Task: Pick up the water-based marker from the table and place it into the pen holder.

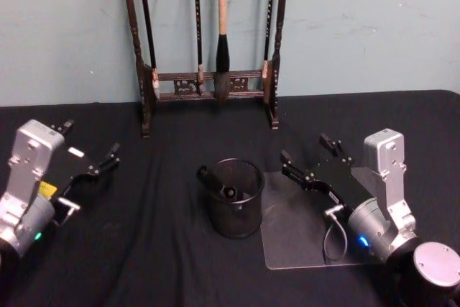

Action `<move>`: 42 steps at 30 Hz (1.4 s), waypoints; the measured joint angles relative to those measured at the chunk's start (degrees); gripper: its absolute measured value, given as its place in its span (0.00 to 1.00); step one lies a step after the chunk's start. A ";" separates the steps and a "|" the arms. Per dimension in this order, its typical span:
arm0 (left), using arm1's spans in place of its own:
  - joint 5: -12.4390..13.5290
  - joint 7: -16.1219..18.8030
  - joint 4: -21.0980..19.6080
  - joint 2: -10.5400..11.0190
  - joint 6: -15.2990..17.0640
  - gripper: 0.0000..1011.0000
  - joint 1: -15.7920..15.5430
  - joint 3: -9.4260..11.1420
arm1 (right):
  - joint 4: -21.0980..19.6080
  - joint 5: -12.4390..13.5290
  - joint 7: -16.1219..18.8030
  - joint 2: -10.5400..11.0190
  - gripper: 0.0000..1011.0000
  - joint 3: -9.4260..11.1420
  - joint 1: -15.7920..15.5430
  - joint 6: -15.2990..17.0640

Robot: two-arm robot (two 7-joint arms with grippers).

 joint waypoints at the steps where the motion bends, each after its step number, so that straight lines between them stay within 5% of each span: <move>1: 0.00 0.00 0.00 0.00 0.00 1.00 0.00 0.00 | -0.01 0.01 0.01 0.00 0.99 0.00 0.00 0.00; 42: 0.00 0.00 0.00 0.00 0.00 1.00 0.00 0.00 | -0.03 0.03 0.02 0.00 0.99 0.00 0.00 0.03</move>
